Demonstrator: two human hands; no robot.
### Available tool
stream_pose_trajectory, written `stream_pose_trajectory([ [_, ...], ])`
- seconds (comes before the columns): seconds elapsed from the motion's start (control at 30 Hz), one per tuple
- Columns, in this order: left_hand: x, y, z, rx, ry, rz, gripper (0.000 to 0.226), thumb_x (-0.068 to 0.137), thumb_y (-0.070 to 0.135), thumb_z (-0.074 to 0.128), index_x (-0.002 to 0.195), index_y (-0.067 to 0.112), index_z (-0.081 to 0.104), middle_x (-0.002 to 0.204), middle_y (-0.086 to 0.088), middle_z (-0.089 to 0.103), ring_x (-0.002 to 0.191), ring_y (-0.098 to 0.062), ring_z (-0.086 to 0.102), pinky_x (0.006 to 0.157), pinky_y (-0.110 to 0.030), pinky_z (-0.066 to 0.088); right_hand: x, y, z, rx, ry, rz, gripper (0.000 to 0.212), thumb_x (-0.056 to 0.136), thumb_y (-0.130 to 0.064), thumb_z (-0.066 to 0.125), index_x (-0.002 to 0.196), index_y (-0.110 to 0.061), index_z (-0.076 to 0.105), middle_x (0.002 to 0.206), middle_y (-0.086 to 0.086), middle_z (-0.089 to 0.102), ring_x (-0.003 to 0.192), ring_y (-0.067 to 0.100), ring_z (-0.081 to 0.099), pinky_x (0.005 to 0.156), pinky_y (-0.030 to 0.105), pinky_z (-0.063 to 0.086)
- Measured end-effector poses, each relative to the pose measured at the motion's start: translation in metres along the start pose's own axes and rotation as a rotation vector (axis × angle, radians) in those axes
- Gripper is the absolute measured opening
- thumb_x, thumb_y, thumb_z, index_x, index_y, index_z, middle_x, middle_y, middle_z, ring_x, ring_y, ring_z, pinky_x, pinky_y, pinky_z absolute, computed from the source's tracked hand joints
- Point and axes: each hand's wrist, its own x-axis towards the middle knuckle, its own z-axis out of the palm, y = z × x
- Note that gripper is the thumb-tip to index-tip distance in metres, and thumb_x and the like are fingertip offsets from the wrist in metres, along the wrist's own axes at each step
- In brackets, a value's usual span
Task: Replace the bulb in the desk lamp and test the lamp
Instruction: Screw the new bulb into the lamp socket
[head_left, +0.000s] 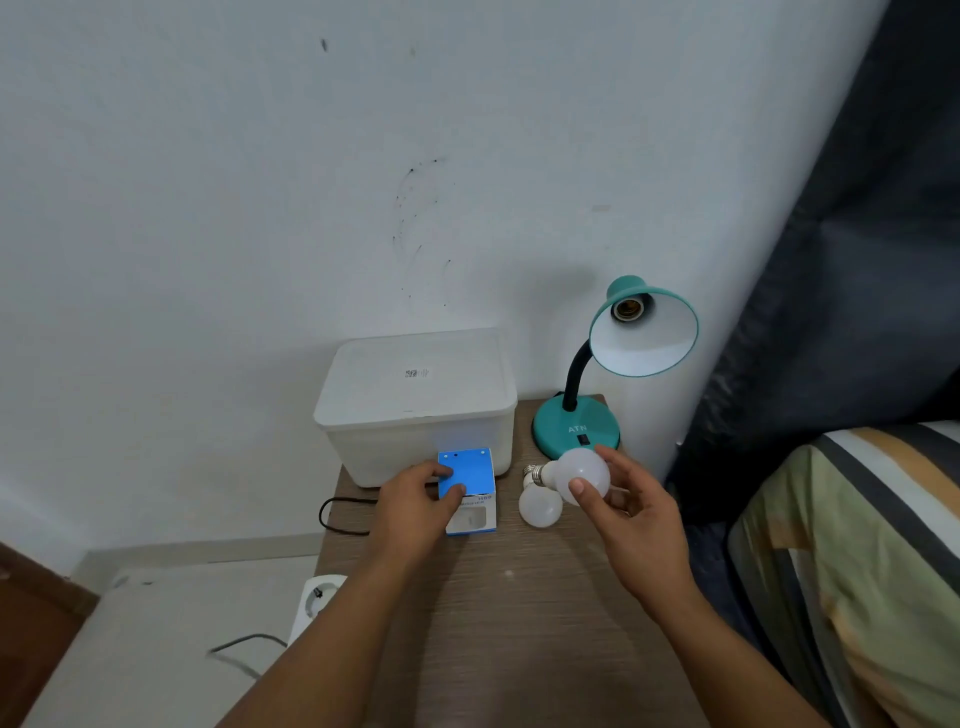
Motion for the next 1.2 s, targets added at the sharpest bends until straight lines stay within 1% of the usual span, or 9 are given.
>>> stream_pose_trajectory([
  [0.1, -0.001, 0.006, 0.001, 0.024, -0.010, -0.013, 0.028, 0.088, 0.035, 0.071, 0.114, 0.025, 0.064, 0.128, 0.000, 0.062, 0.092, -0.008, 0.063, 0.054, -0.013, 0.047, -0.002, 0.003, -0.007, 0.008, 0.031, -0.008, 0.048, 0.079, -0.029, 0.078, 0.124, -0.031, 0.061, 0.113, -0.012, 0.066, 0.091, -0.002, 0.066, 0.072, 0.017, 0.055],
  [0.23, -0.008, 0.015, 0.000, 0.101, 0.054, 0.086, 0.031, 0.090, 0.033, 0.067, 0.120, 0.023, 0.062, 0.125, 0.005, 0.060, 0.106, -0.012, 0.059, 0.079, -0.020, 0.048, -0.002, 0.001, -0.019, 0.031, 0.086, -0.022, 0.044, 0.080, -0.028, 0.077, 0.120, -0.032, 0.058, 0.113, -0.011, 0.065, 0.094, -0.001, 0.066, 0.076, 0.023, 0.057],
  [0.43, -0.011, 0.054, -0.002, 0.082, 0.114, 0.342, 0.025, 0.091, 0.021, 0.063, 0.115, 0.022, 0.065, 0.115, 0.014, 0.060, 0.102, -0.002, 0.054, 0.084, -0.011, 0.034, 0.012, -0.012, -0.041, 0.055, 0.224, -0.084, 0.042, 0.080, -0.027, 0.078, 0.114, -0.034, 0.056, 0.112, -0.015, 0.061, 0.098, -0.002, 0.064, 0.080, 0.023, 0.057],
  [0.53, -0.007, 0.082, 0.003, 0.021, 0.087, 0.426, 0.028, 0.091, 0.022, 0.065, 0.119, 0.023, 0.064, 0.117, 0.013, 0.060, 0.100, 0.003, 0.049, 0.087, -0.014, 0.037, 0.025, -0.018, -0.051, 0.076, 0.268, -0.100, 0.042, 0.078, -0.029, 0.079, 0.112, -0.038, 0.056, 0.115, -0.012, 0.062, 0.101, 0.009, 0.066, 0.082, 0.028, 0.057],
  [0.6, -0.001, 0.101, 0.006, -0.031, 0.068, 0.487, 0.032, 0.089, 0.022, 0.066, 0.121, 0.021, 0.063, 0.119, 0.011, 0.061, 0.103, 0.000, 0.052, 0.092, -0.022, 0.046, 0.034, -0.024, -0.055, 0.112, 0.284, -0.121, 0.043, 0.078, -0.025, 0.080, 0.110, -0.039, 0.055, 0.115, -0.012, 0.063, 0.099, 0.009, 0.067, 0.080, 0.027, 0.058],
  [0.77, 0.024, 0.145, 0.015, -0.068, -0.002, 0.504, 0.054, 0.086, 0.026, 0.071, 0.136, 0.030, 0.049, 0.133, 0.011, 0.053, 0.120, -0.007, 0.051, 0.103, -0.036, 0.047, 0.052, -0.039, -0.055, 0.137, 0.291, -0.204, 0.046, 0.079, -0.017, 0.079, 0.116, -0.034, 0.057, 0.116, -0.014, 0.061, 0.101, 0.003, 0.064, 0.075, 0.014, 0.054],
  [0.9, 0.048, 0.169, 0.020, -0.092, -0.116, 0.530, 0.089, 0.078, 0.023, 0.079, 0.149, 0.038, 0.028, 0.146, 0.005, 0.041, 0.131, -0.014, 0.044, 0.107, -0.042, 0.044, 0.071, -0.042, -0.047, 0.071, 0.296, -0.277, 0.049, 0.080, -0.019, 0.079, 0.122, -0.033, 0.059, 0.118, -0.018, 0.055, 0.107, 0.004, 0.060, 0.082, 0.014, 0.053],
  [1.0, 0.067, 0.183, 0.019, -0.049, -0.187, 0.573, 0.111, 0.072, 0.018, 0.083, 0.149, 0.053, 0.012, 0.151, 0.007, 0.036, 0.134, -0.016, 0.041, 0.107, -0.042, 0.043, 0.084, -0.042, -0.037, 0.061, 0.315, -0.280, 0.048, 0.080, -0.019, 0.079, 0.123, -0.026, 0.061, 0.118, -0.013, 0.055, 0.109, 0.009, 0.060, 0.086, 0.017, 0.054],
  [1.2, 0.092, 0.200, 0.024, -0.004, -0.196, 0.712, 0.110, 0.076, 0.008, 0.081, 0.151, 0.051, 0.013, 0.151, 0.004, 0.037, 0.132, -0.016, 0.045, 0.098, -0.035, 0.051, 0.109, -0.041, -0.024, 0.027, 0.351, -0.300, 0.048, 0.079, -0.020, 0.080, 0.122, -0.026, 0.059, 0.120, -0.007, 0.055, 0.110, 0.013, 0.060, 0.086, 0.028, 0.058],
])
